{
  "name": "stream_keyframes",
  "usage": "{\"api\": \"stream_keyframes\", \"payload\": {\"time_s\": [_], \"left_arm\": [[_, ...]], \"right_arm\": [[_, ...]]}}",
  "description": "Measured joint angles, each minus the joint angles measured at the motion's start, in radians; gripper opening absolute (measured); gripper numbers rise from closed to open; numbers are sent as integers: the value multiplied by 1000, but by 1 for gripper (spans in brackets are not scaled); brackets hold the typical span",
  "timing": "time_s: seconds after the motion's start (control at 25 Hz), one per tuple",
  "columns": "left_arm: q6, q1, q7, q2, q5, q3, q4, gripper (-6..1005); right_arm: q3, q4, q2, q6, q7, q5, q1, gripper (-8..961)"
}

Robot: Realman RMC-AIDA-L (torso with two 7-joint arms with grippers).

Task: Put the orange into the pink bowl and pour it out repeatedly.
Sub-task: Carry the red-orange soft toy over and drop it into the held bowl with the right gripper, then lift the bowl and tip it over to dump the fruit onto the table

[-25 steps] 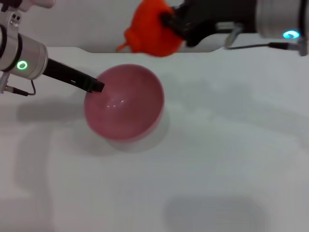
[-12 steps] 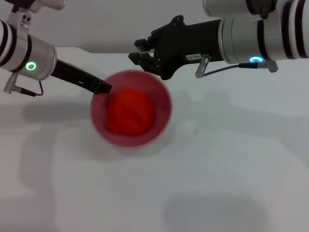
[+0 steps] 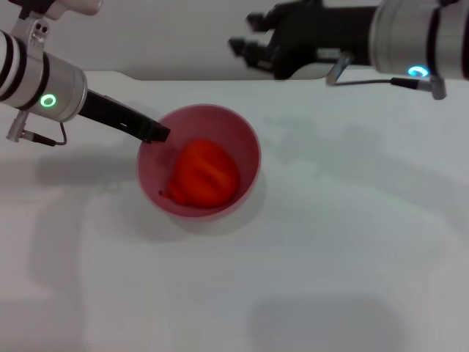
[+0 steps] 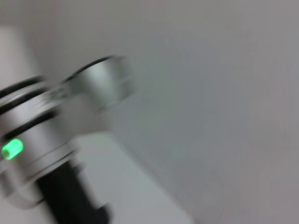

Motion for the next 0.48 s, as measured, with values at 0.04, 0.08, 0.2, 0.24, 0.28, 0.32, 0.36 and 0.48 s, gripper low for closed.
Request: {"api": "stream_keyframes", "payload": {"time_s": [0.04,0.08,0.2,0.24,0.28,0.32,0.36,0.48], "left_arm": [[-3,0,1,-1,0,0,0,65],[-3,0,1,-1,0,0,0,65],[-16,1,13,-11,0,1,0,65],[-24,1,14,-14,0,1,0,65],[-24,1,14,-14,0,1,0,66],[-24,1,14,-14,0,1,0,66],[-38,2,18,-20,-1,1,0,66],[-53,4,24,-23,0,1,0,66]], "right_arm": [[9,7,1,32,0,20,-16,393],[19,15,1,60,-2,45,-29,393],[62,61,-3,150,-71,228,-88,393],[76,83,-5,172,-133,334,-112,394],[91,105,-8,182,-202,441,-131,394],[106,135,-9,184,-297,575,-154,394],[122,178,-10,168,-412,736,-173,394],[165,342,-13,20,-793,1186,-208,394]]}}
